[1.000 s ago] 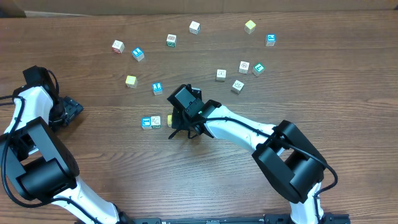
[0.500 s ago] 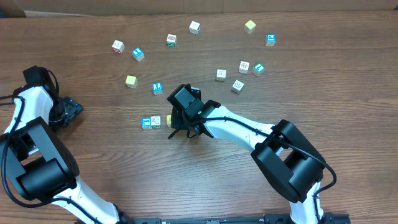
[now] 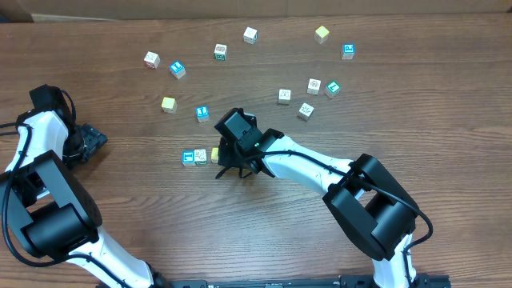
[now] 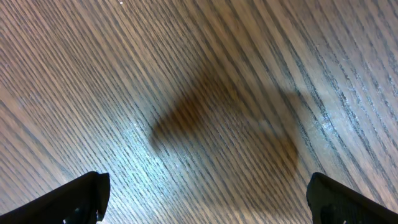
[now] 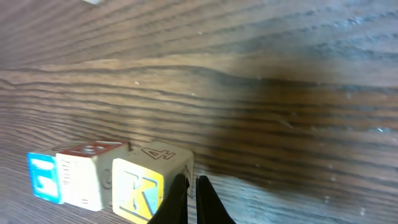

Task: Form a horizontal line

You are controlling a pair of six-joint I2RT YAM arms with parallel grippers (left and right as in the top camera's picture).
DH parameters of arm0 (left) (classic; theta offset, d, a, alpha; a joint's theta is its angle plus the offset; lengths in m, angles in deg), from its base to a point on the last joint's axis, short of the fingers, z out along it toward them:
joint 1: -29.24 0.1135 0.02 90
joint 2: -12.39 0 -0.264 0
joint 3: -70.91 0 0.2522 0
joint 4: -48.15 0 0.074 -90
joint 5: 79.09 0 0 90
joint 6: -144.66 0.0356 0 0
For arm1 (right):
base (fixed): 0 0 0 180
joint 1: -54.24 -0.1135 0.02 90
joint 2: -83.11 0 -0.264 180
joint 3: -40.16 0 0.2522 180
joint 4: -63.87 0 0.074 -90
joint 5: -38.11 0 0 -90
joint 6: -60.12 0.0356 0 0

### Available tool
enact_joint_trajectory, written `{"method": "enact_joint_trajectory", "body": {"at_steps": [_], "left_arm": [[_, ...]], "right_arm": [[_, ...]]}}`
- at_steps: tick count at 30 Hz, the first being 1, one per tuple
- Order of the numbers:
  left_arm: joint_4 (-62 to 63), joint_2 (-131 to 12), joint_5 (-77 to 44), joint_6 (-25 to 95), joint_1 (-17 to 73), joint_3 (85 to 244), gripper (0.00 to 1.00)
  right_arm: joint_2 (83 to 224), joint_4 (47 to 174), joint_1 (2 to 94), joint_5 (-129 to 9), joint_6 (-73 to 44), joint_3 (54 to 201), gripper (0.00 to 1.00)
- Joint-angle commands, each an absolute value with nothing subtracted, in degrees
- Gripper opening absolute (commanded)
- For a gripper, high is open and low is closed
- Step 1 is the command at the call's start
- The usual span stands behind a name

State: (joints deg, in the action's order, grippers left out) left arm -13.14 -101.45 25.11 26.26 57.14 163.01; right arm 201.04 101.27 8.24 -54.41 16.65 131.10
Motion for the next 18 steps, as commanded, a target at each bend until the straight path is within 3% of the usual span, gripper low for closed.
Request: {"method": "enact_joint_trajectory", "body": {"at_steps": [1,18], "left_arm": [[-13.07,-101.6,25.7,26.32,57.6,162.71,1.0],[-13.07,-101.6,25.7,26.32,57.6,162.71,1.0]], "right_arm": [[201.6,99.87,8.06,-54.56,16.8,130.8,0.04],[201.6,99.07,8.02,-54.52,16.16,130.8,0.04]]}}
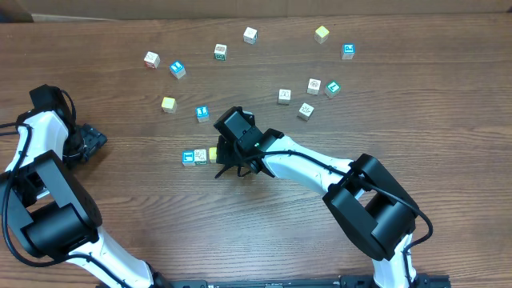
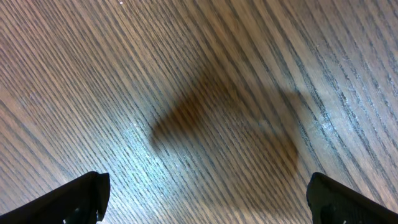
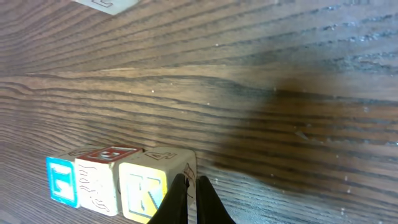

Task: Form a horizontal line

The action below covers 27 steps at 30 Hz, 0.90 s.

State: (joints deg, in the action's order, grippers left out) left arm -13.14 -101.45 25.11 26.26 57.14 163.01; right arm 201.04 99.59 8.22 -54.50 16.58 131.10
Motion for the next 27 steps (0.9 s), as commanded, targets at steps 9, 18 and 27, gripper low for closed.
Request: {"method": "enact_joint_trajectory", "body": {"at_steps": [9,18,27], "left_arm": [[-13.07,-101.6,25.7,26.32,57.6,162.71,1.0],[-13.07,-101.6,25.7,26.32,57.6,162.71,1.0],[-13.07,-101.6,25.7,26.32,57.6,162.71,1.0]], "right_arm": [[201.65,99.35,7.82,-53.34,16.19,130.8,0.04],[201.65,99.55,7.3,-53.56,16.21,130.8,0.04],[201.65,99.53,7.32,-54.56,16.19,130.8,0.04]]}}
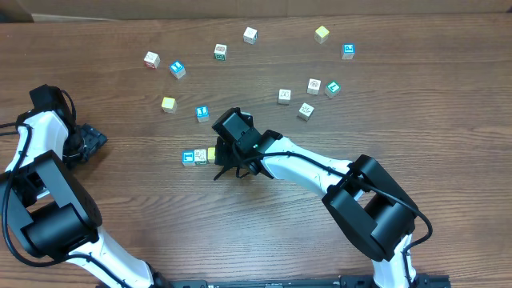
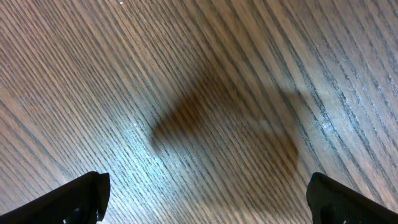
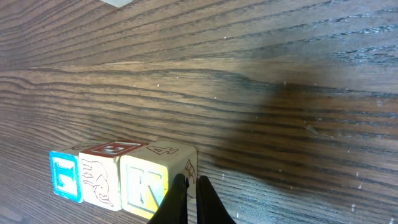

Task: Form a horizontal line

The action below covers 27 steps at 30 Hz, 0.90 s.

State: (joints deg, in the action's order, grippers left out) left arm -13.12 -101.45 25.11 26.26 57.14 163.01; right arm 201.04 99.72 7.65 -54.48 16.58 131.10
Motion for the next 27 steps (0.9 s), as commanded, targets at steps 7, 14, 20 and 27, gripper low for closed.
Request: {"method": "enact_joint_trajectory", "body": {"at_steps": [7,14,20,27], "left_arm": [[-13.07,-101.6,25.7,26.32,57.6,162.71,1.0],[-13.07,-101.6,25.7,26.32,57.6,162.71,1.0],[-13.07,-101.6,25.7,26.32,57.6,162.71,1.0],[-13.07,-101.6,25.7,26.32,57.6,162.71,1.0]], "right_arm": [[201.65,99.04,7.32,-53.12,16.16,130.8,0.04],[201.65,98.76,7.32,-52.88,16.16,130.8,0.04],[201.65,98.67,7.32,-52.95,16.16,130.8,0.04],[201.65,98.69,7.3,-53.36,16.16,130.8,0.04]]}}
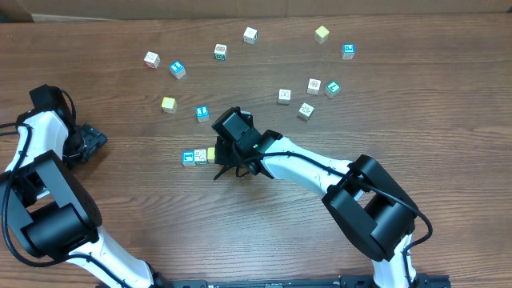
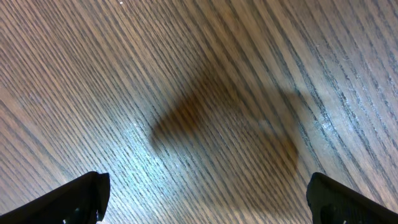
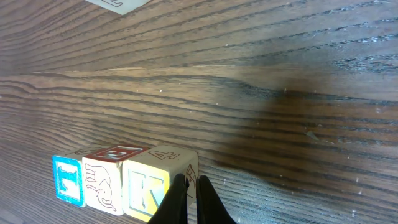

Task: Form a horizontal line

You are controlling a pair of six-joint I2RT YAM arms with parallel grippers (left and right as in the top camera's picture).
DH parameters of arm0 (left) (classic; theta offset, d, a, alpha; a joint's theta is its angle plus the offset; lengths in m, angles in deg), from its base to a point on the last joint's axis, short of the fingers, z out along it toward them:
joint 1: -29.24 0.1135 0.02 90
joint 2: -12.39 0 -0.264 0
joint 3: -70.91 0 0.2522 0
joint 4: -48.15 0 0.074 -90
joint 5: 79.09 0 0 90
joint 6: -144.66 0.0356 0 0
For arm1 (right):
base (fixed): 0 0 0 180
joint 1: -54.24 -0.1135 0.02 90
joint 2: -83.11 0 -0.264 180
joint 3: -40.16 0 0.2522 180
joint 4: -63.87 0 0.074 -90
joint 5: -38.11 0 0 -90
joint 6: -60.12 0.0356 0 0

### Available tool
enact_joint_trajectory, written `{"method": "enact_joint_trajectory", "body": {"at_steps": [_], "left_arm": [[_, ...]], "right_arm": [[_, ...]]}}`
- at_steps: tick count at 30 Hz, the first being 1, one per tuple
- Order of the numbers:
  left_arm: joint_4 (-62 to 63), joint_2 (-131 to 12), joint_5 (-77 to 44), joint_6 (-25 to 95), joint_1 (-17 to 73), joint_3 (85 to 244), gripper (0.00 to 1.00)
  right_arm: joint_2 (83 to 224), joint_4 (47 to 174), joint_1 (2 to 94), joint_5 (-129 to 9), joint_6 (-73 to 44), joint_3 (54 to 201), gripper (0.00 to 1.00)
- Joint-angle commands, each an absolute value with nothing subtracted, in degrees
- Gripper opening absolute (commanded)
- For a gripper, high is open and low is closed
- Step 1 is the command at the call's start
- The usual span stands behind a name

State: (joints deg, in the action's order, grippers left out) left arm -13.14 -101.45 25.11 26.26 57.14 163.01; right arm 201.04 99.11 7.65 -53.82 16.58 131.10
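Three blocks stand touching in a short row left of centre: a blue block, a red-topped elephant block and a yellow K block. In the right wrist view they show as the blue block, the elephant block and the yellow K block. My right gripper is shut, empty, its tips against the right face of the yellow block; overhead the right gripper sits just right of the row. My left gripper is open over bare wood at the far left.
Several loose blocks lie scattered across the far half of the table, the nearest a blue one and a yellow one behind the row. The edge of one pale block shows at the top of the right wrist view.
Almost nothing: the right gripper has shifted very slightly, still shut against the yellow block. The three blocks stay touching in a row. The left arm has not moved.
At first the yellow block stood a little right of the blue and elephant blocks, turned slightly, with my shut right gripper against its right face. Later it was closer and squarer. By now all three sit flush in one row.
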Motion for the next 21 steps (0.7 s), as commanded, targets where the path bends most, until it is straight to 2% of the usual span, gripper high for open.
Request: {"method": "enact_joint_trajectory", "body": {"at_steps": [1,21], "left_arm": [[-13.07,-101.6,25.7,26.32,57.6,162.71,1.0],[-13.07,-101.6,25.7,26.32,57.6,162.71,1.0]], "right_arm": [[201.65,98.69,7.3,-53.56,16.19,130.8,0.04],[201.65,98.19,7.32,-52.84,16.16,130.8,0.04]]}}
